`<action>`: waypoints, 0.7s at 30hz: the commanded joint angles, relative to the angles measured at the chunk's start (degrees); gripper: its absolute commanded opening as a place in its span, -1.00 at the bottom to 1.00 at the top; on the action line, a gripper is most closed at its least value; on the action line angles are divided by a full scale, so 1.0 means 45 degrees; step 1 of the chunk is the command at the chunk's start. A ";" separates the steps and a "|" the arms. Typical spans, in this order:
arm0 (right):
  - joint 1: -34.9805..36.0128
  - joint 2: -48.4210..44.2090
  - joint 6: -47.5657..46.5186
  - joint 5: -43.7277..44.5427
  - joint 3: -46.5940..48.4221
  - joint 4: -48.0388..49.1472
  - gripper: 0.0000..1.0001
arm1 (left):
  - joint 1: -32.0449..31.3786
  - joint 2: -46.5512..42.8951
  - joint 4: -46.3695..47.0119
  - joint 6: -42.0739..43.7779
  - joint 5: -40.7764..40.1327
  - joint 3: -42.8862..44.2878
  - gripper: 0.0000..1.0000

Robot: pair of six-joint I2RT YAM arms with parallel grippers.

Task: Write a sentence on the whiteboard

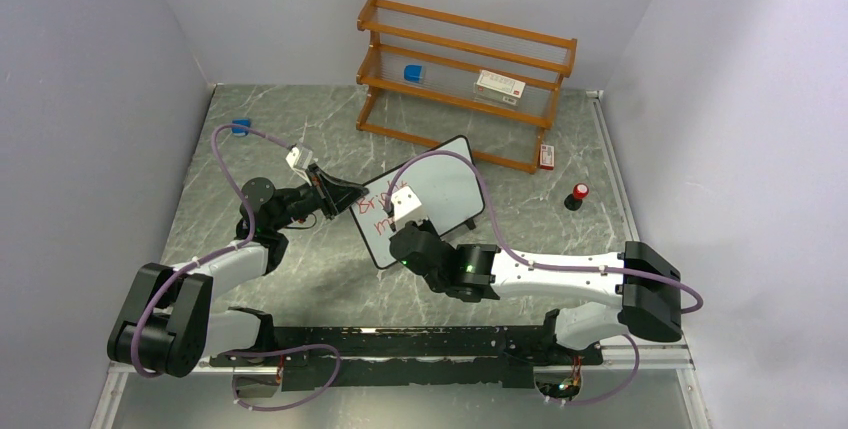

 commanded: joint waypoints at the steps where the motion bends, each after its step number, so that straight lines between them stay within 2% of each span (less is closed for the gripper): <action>1: -0.0154 -0.0082 -0.0012 0.0143 0.0437 0.0918 -1.00 | -0.0128 -0.0322 0.0132 0.0294 0.0481 0.0297 -0.90; 21: -0.0135 -0.0101 0.0179 -0.0660 0.0500 0.0099 -1.00 | -0.0139 -0.0329 -0.0095 0.0334 0.0406 0.0341 -0.90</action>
